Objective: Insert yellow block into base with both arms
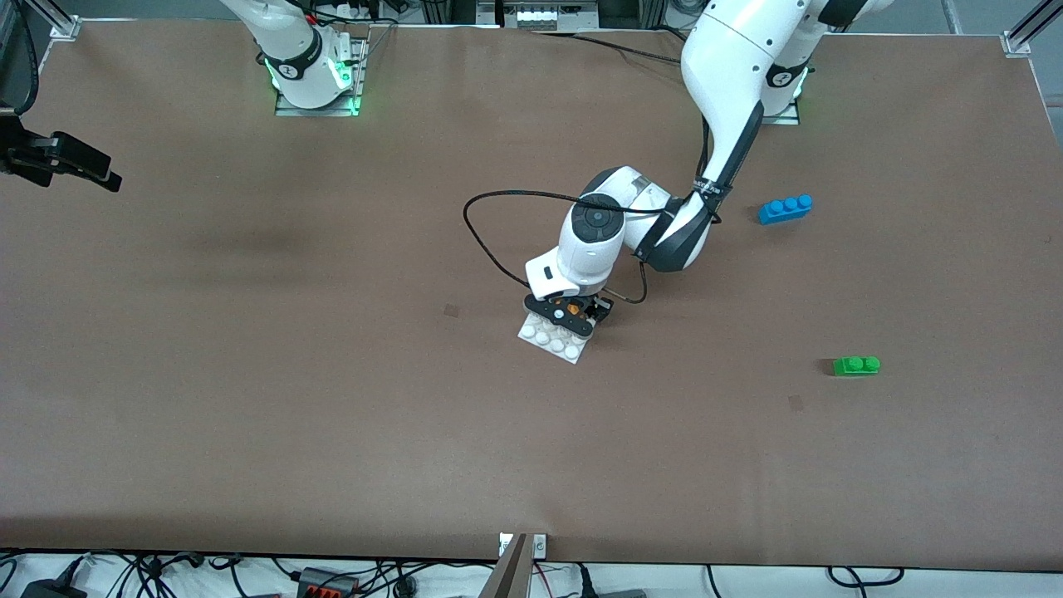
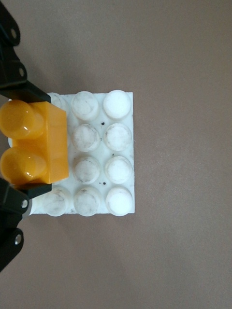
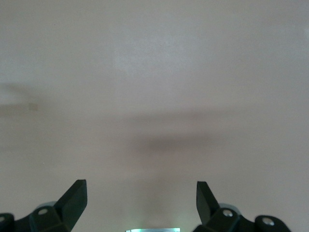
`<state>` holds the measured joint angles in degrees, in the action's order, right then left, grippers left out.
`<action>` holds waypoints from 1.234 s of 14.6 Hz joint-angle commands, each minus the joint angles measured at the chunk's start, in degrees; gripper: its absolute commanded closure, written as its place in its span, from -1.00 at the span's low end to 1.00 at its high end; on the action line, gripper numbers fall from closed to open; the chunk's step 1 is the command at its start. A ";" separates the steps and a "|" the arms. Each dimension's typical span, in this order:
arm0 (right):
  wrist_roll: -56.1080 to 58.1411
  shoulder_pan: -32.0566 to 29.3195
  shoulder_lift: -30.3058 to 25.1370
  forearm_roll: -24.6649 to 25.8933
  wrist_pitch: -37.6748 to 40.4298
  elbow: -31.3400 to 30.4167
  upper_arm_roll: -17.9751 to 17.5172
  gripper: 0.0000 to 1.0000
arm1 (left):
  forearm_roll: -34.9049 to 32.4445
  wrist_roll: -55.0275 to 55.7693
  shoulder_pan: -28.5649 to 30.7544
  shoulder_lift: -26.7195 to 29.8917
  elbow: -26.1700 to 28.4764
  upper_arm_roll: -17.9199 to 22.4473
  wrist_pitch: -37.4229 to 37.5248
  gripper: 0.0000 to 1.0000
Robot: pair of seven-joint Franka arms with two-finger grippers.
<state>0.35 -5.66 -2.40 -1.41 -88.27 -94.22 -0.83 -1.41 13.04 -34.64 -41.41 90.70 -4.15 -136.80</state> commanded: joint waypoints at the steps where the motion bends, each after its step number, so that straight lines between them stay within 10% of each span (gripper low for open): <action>1: -0.62 -0.05 -0.94 0.27 -0.67 -0.96 -0.32 -1.00 | 0.09 -1.26 -0.34 -1.47 -1.66 0.37 0.13 -0.12; 4: -0.53 -0.31 -1.11 0.18 0.02 -0.96 0.12 -1.00 | 0.18 -0.91 -0.34 -1.57 -1.75 0.28 0.13 -1.00; 18: -0.53 -0.40 -1.02 0.09 -0.15 -0.96 0.12 -1.00 | 2.11 -1.61 3.18 2.56 -2.90 0.28 5.74 -1.00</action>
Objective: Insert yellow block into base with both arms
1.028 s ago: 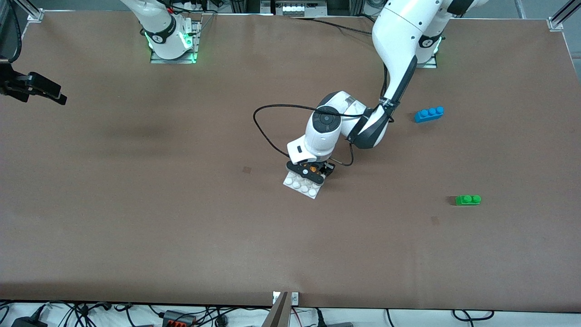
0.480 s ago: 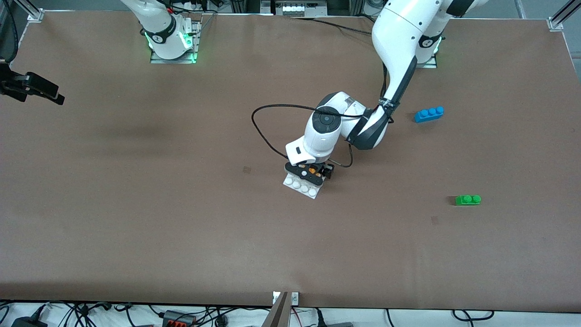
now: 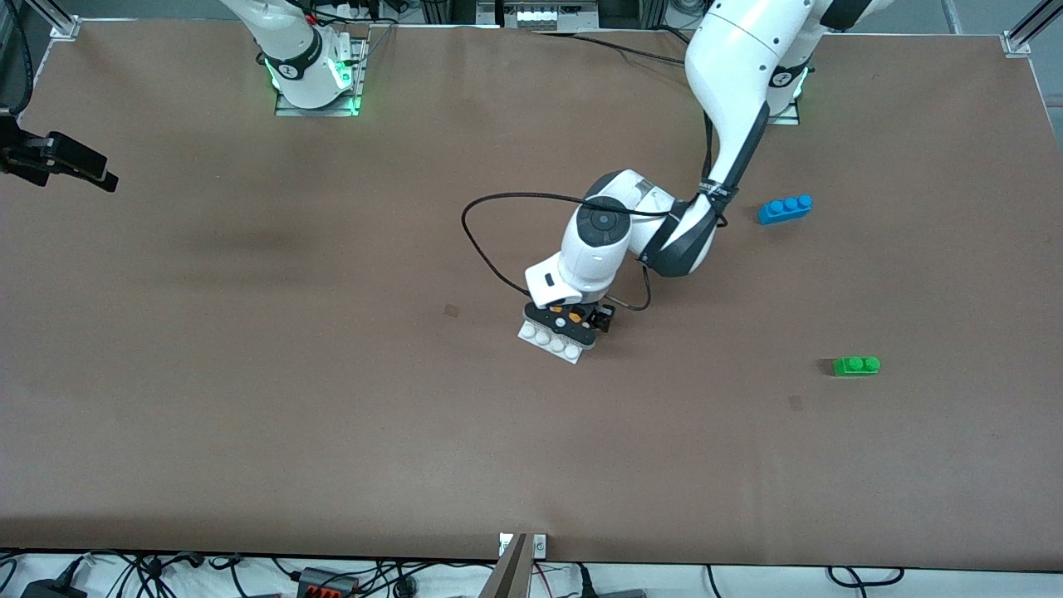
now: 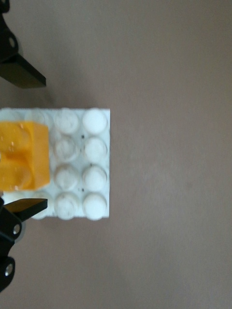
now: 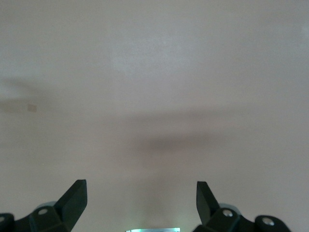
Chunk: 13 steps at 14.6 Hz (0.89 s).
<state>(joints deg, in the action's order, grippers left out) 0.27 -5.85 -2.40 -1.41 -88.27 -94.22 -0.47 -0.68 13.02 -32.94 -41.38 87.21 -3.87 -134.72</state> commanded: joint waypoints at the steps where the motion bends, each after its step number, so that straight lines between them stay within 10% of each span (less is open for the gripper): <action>1: -0.44 -0.21 -1.02 0.09 -0.15 -0.96 -0.24 -1.00 | 1.47 -2.12 1.13 2.44 0.68 0.00 3.76 -1.00; 13: -0.44 -0.21 -1.02 0.09 -0.06 -0.96 -0.24 -1.00 | 1.47 -2.04 -0.98 -0.28 1.21 0.00 2.01 -1.00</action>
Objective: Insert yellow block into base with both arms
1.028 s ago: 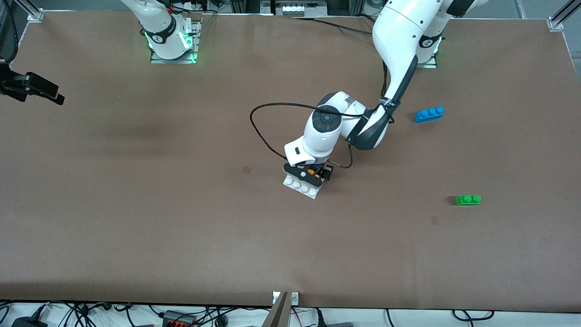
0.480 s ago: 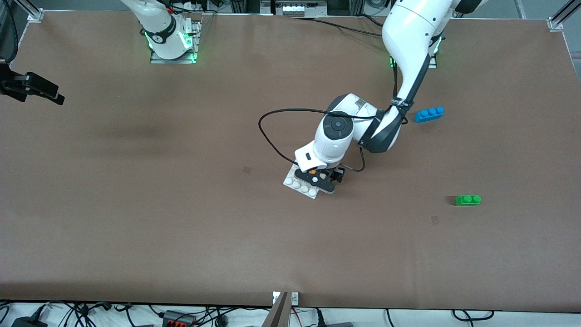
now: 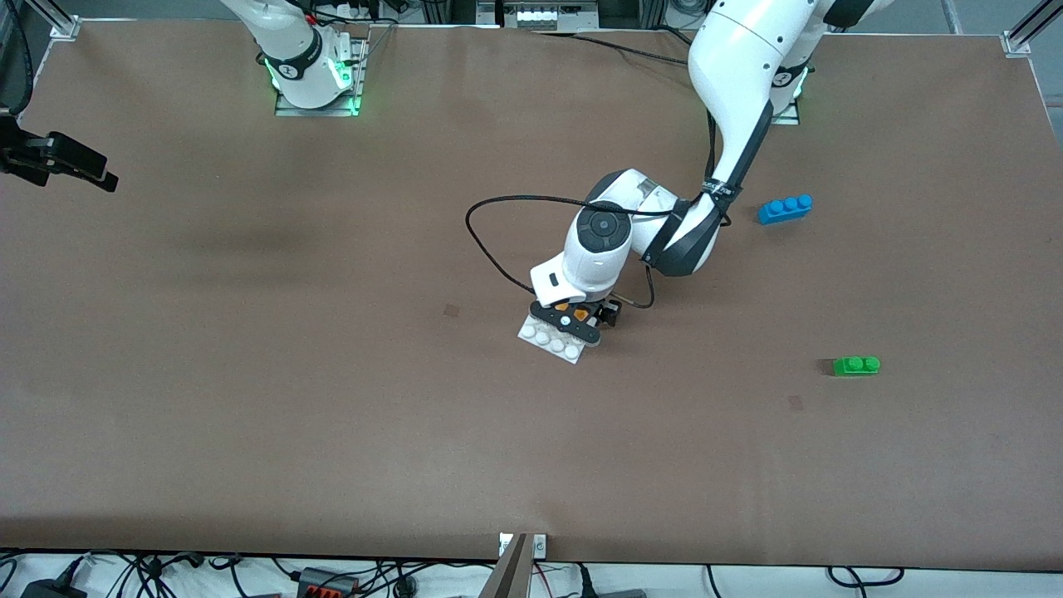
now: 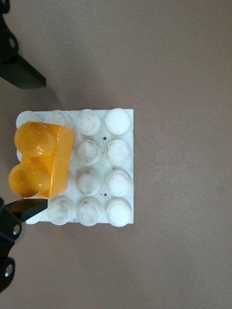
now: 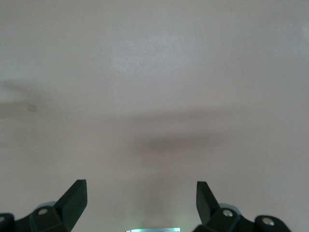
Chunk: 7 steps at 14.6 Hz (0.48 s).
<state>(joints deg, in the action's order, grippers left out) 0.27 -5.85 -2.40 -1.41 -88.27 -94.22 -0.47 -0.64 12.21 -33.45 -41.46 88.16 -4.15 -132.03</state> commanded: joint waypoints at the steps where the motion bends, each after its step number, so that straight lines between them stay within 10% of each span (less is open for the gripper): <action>1: -0.44 -0.21 -1.02 0.09 -0.06 -0.96 -0.24 -1.00 | 1.43 -1.14 -0.57 -0.20 0.25 0.28 -1.12 -1.00; 7: -0.44 -0.30 -1.02 0.09 -0.06 -0.96 -0.24 -1.00 | 1.52 -1.40 -0.65 -0.72 -0.27 0.28 -1.91 -1.00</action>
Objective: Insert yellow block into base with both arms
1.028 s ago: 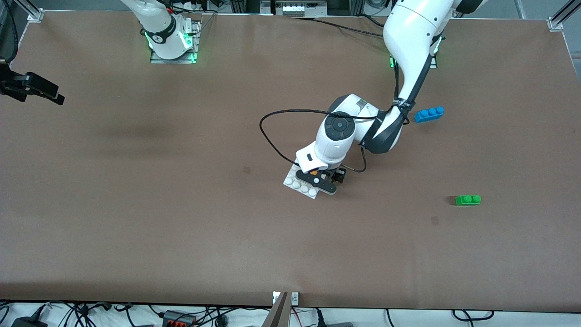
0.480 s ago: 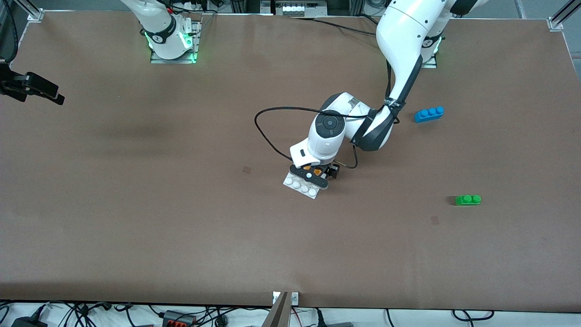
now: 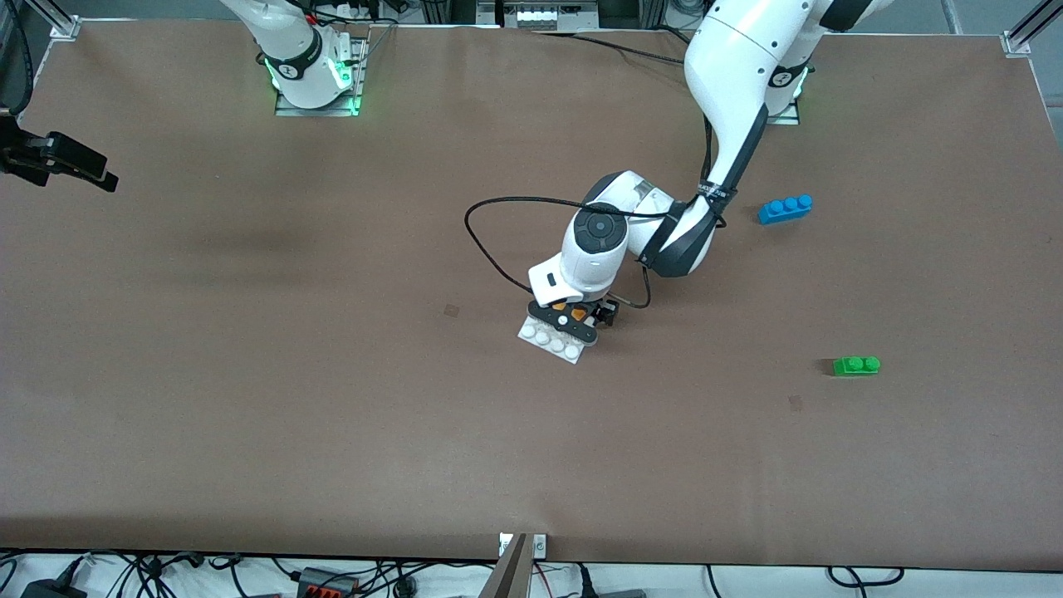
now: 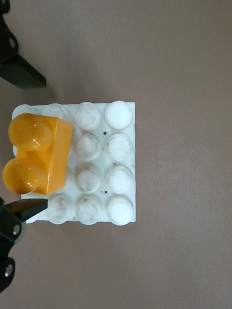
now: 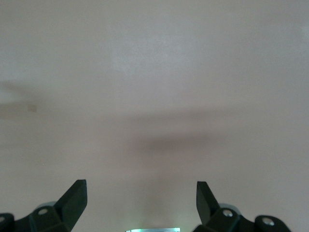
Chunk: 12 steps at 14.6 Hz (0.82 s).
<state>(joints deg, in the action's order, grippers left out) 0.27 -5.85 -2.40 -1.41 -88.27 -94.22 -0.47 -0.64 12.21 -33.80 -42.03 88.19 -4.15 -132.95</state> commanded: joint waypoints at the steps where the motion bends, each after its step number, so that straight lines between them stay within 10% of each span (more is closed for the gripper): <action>1: -0.44 -0.30 -1.02 0.09 -0.06 -0.96 -0.24 -1.00 | 1.52 -1.40 -0.30 -0.25 -0.30 0.28 -1.86 -1.00; 12: -0.18 -0.30 -1.02 0.09 0.03 -0.96 -0.24 -1.00 | 2.49 -1.49 -1.00 -1.30 0.22 0.37 -4.24 -1.00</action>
<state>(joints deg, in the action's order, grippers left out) 0.27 -5.85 -2.40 -1.41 -88.27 -94.22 -0.47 0.39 12.18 -34.19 -42.78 88.24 -4.17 -135.91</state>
